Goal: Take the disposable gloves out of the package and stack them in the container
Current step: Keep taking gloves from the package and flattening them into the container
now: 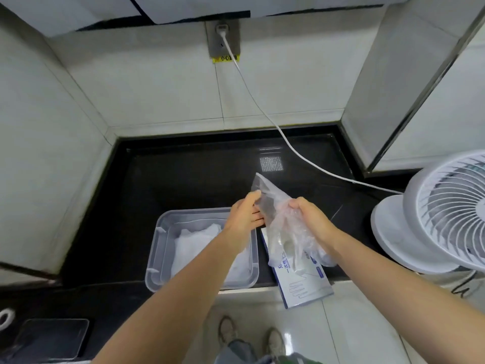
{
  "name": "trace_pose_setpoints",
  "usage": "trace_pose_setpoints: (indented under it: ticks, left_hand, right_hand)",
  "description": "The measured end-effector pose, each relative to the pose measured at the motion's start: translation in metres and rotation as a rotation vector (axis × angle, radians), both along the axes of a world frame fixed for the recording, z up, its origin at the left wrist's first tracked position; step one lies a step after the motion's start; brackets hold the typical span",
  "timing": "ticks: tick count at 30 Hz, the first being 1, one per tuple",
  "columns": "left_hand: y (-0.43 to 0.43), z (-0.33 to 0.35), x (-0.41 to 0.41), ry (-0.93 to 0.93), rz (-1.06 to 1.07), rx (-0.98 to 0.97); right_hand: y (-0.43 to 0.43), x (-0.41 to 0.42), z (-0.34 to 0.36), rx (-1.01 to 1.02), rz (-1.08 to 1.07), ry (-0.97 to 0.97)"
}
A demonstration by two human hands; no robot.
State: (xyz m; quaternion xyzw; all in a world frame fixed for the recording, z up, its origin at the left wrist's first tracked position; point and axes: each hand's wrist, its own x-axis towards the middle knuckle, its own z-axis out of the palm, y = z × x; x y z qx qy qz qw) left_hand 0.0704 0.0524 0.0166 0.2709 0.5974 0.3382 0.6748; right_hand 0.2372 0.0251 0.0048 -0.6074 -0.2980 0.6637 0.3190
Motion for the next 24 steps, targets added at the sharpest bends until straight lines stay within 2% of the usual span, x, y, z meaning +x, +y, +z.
trace_pose_setpoints:
  ticks: [2,6,11,15,19,21,24]
  left_hand:
    - [-0.001,-0.002,-0.009,0.057,-0.013,-0.013]
    - [0.003,0.001,-0.029,0.209,0.061,0.088]
    - [0.003,0.007,-0.06,0.346,0.004,0.267]
    - [0.0,0.006,-0.079,0.433,0.033,0.303]
    - [-0.005,0.004,-0.095,0.394,0.065,0.337]
    - [-0.008,0.001,-0.106,0.421,0.053,0.343]
    - [-0.009,-0.004,-0.126,0.499,0.03,0.346]
  right_hand:
    - [0.003,-0.008,0.002,-0.018,0.051,0.006]
    - [0.007,-0.023,0.005,-0.034,0.138,0.045]
    - [0.015,-0.04,0.014,-0.044,0.296,0.204]
    - [0.028,-0.061,0.01,0.161,0.389,-0.012]
    - [0.031,-0.089,0.008,0.298,0.539,-0.297]
    - [0.036,-0.101,0.006,0.386,0.479,-0.415]
    - [0.045,-0.111,0.008,0.368,0.388,-0.475]
